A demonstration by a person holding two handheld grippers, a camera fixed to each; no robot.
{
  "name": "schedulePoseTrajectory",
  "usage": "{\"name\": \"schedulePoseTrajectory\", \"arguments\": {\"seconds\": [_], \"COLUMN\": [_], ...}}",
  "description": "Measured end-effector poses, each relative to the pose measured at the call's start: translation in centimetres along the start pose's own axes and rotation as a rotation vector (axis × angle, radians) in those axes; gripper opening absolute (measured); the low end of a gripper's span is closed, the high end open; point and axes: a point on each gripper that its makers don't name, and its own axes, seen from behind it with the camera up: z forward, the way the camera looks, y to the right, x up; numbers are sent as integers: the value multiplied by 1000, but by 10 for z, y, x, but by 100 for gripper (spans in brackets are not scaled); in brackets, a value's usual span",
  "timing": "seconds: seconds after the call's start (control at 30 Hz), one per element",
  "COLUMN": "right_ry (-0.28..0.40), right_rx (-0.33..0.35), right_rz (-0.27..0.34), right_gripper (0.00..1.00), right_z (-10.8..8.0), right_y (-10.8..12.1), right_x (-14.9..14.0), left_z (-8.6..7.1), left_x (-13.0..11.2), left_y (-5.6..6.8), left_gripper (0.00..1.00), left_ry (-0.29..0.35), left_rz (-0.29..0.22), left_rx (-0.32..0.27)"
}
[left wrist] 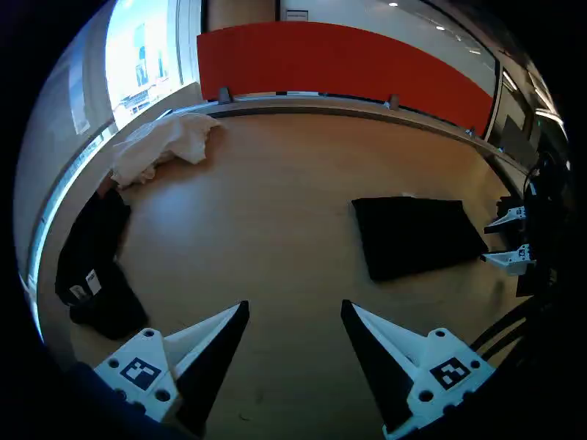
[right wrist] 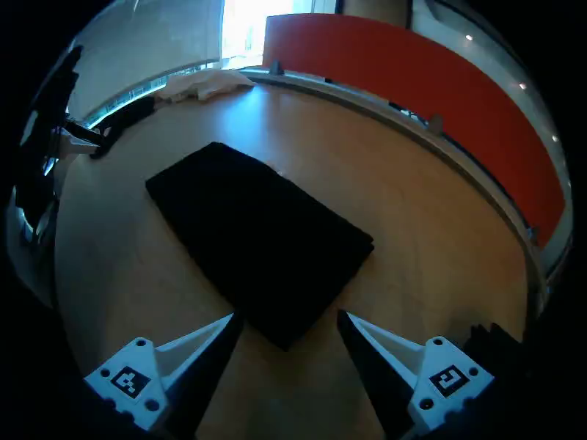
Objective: Fold towel
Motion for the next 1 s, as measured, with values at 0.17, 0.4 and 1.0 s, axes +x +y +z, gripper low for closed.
{"name": "schedulePoseTrajectory", "arguments": {"seconds": [0.17, 0.4, 1.0], "right_ry": [-12, -33, -44], "right_rx": [8, 7, 20], "right_rz": [1, -5, -5], "right_gripper": [96, 85, 39], "right_z": [-2, -5, -4], "right_y": [-2, -2, -6], "right_x": [-8, -17, -19], "left_z": [-3, -5, -6], "left_x": [-5, -11, -19], "left_y": [-1, 1, 1], "left_gripper": [93, 93, 93], "left_ry": [-5, -13, -27], "left_rz": [-4, -8, -14], "left_rx": [2, -1, -5]}}
